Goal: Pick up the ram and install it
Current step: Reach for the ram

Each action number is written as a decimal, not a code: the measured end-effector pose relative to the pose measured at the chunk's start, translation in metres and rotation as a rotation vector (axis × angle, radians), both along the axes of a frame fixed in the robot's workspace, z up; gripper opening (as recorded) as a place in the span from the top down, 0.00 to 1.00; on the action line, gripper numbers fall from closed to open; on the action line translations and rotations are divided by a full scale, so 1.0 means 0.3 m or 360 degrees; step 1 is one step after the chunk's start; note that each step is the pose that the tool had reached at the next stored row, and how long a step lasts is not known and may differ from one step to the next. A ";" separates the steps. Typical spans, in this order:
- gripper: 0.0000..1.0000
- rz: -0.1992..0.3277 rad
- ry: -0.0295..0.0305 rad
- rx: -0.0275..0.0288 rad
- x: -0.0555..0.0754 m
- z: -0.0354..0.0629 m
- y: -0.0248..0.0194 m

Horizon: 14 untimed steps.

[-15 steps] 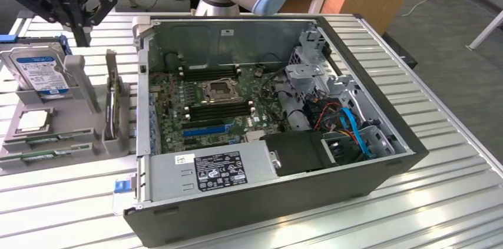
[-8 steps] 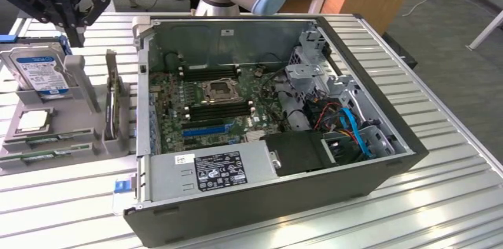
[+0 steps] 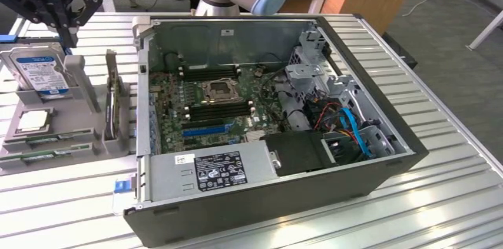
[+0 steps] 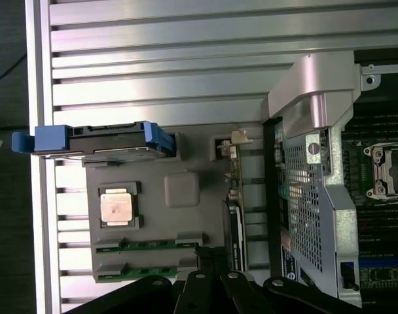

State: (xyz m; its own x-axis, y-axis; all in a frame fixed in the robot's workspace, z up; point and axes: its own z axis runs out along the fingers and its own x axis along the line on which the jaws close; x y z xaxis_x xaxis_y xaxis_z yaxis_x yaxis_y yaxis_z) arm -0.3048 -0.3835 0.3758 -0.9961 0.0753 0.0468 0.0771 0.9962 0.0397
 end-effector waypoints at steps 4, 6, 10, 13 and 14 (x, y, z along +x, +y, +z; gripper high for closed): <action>0.90 0.0000 0.00007 0.00000 -0.016 -0.001 0.001; 0.90 0.0000 0.00009 0.00000 -0.024 -0.002 0.002; 0.90 0.0000 0.00015 -0.00001 -0.039 -0.003 0.002; 0.90 0.0000 0.00020 0.00001 -0.051 -0.004 0.003; 0.90 0.0000 0.00022 0.00000 -0.055 -0.004 0.003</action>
State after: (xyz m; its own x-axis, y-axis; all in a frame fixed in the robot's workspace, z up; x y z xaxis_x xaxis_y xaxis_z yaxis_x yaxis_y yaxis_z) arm -0.3211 -0.3826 0.3745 -0.9960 0.0752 0.0482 0.0772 0.9962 0.0396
